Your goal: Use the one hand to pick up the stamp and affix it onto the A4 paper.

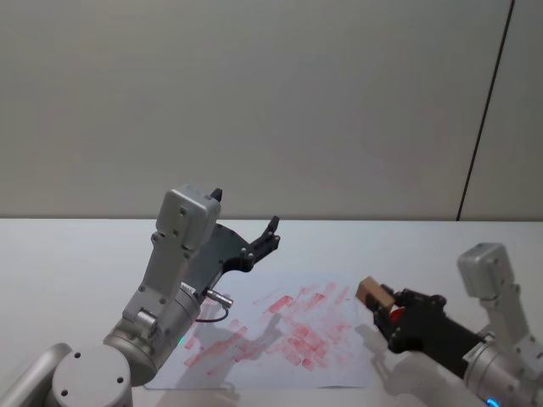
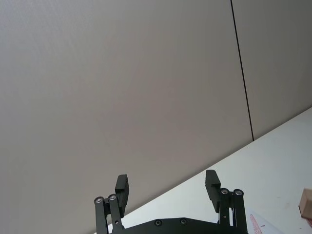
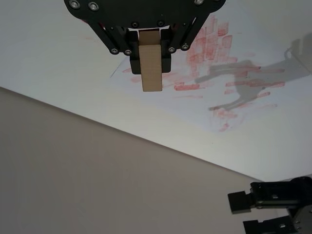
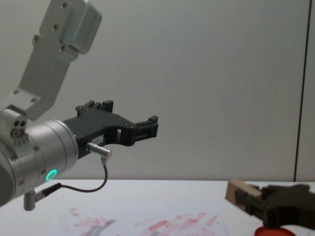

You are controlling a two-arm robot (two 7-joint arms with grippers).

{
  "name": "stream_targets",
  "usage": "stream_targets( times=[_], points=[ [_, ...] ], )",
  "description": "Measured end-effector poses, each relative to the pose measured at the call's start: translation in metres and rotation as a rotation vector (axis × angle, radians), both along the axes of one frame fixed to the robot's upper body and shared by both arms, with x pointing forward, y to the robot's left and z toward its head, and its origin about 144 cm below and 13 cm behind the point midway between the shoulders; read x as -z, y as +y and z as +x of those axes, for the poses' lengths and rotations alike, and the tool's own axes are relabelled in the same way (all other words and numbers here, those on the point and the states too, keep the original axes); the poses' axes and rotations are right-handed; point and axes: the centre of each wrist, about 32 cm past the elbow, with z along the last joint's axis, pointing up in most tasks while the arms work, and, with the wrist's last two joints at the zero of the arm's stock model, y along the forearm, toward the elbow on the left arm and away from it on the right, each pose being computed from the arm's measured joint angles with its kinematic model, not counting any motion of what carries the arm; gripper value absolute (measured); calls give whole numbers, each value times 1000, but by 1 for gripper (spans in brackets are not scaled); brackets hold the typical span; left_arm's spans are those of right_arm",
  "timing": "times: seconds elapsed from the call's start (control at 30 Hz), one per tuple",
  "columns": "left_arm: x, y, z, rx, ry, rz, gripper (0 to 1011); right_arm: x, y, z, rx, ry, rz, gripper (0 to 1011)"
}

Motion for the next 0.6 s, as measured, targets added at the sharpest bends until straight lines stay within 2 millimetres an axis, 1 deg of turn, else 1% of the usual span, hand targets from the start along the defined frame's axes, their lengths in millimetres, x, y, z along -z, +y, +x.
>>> stream_targets(
  times=[0.3, 0.6],
  points=[
    [0, 0, 0, 0, 0, 0, 1002, -3, -12, 1, 42, -17, -16, 217],
    [0, 0, 0, 0, 0, 0, 1003, 2, -24, 3, 74, 3, -61, 217]
  ],
)
